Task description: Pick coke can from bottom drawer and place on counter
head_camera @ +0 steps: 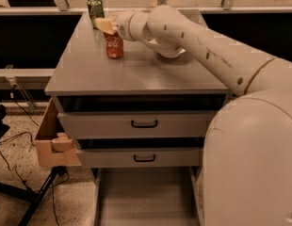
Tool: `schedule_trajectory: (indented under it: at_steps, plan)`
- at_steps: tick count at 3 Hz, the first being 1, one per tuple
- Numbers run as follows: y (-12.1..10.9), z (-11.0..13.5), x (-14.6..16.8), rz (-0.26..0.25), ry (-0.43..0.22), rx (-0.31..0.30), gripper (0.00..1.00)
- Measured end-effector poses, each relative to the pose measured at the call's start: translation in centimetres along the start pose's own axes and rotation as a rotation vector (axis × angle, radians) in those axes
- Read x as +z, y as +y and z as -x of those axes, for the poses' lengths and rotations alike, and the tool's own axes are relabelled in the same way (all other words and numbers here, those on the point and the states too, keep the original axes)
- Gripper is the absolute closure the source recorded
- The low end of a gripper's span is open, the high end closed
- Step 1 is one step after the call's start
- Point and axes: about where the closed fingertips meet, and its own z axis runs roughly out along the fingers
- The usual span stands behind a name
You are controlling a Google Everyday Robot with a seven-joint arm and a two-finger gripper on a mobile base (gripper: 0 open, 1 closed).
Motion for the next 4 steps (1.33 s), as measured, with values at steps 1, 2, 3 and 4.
schedule_trajectory:
  at_steps: [1,2,3,4]
  plan:
    - [-0.05,0.88,-0.16,0.000,0.000,0.000,0.60]
    - [-0.09,1.56,-0.28,0.000,0.000,0.000,0.37]
    - [-0.09,1.59,-0.28,0.000,0.000,0.000,0.14]
    - [0.10,1.56,-0.12,0.003,0.001,0.000,0.00]
